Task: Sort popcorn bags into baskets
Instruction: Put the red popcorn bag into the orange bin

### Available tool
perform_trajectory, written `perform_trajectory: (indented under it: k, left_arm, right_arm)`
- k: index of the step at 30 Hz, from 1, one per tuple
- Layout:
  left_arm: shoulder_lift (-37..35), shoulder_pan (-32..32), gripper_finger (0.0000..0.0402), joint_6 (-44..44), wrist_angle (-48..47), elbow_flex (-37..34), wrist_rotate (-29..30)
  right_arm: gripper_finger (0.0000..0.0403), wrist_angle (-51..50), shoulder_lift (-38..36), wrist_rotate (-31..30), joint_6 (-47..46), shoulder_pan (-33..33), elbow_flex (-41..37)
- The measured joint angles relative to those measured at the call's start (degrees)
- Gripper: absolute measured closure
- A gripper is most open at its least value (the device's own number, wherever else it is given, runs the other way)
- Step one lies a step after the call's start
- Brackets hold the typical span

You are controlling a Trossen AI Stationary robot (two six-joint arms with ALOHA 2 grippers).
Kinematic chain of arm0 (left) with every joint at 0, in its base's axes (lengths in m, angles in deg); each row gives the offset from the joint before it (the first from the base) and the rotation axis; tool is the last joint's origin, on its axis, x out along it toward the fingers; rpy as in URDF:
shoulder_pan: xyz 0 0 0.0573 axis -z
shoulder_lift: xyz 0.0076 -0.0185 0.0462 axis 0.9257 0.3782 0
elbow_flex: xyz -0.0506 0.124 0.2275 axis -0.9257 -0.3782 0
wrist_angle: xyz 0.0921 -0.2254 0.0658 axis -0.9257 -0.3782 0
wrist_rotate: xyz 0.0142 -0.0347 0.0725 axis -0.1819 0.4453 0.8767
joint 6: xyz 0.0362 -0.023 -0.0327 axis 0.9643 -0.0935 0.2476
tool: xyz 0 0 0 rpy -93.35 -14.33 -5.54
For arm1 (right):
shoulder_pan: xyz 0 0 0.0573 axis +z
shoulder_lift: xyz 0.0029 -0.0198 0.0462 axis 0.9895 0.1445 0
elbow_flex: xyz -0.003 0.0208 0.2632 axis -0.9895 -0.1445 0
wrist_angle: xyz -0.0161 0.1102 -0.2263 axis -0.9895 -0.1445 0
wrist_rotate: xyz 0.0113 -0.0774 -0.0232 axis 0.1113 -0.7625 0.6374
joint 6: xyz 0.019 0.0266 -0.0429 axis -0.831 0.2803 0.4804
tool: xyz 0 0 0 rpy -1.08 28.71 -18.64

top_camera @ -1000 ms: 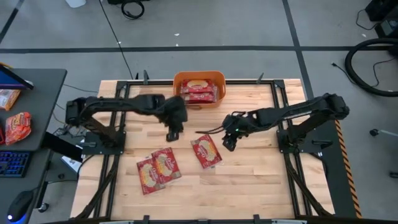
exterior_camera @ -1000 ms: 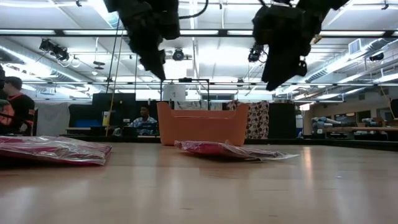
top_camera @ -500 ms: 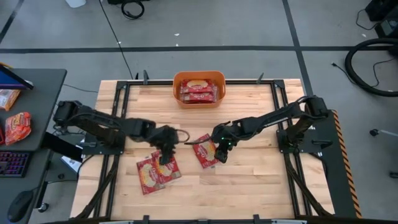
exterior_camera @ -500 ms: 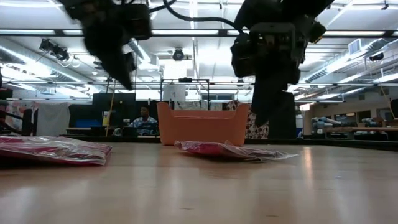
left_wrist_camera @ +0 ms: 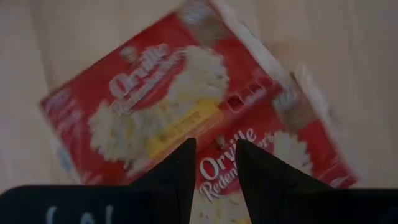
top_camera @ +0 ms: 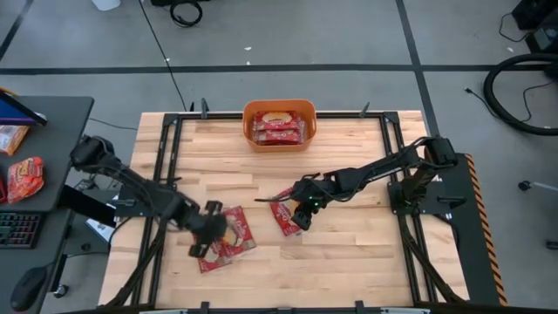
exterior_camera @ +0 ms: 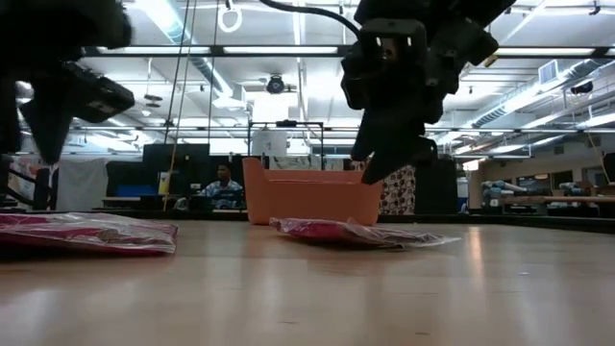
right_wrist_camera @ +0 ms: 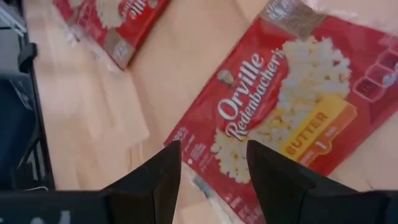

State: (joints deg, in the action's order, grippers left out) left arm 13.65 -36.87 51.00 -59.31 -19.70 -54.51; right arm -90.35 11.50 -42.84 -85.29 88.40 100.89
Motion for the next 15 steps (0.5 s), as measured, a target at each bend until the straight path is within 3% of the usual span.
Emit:
perform_trajectory:
  k: [7,15]
  left_arm:
    - [1.92,9.01,0.0283,13.73,0.10,-2.14,12.16]
    - [8.12,10.01,0.0283,19.12,1.08,-3.38,17.21]
  right_arm:
    - [0.0215,2.35,0.33,-0.16,-4.56,-0.85,-0.04]
    - [0.0215,3.89,0.33,0.47,-8.82,-0.77,-0.04]
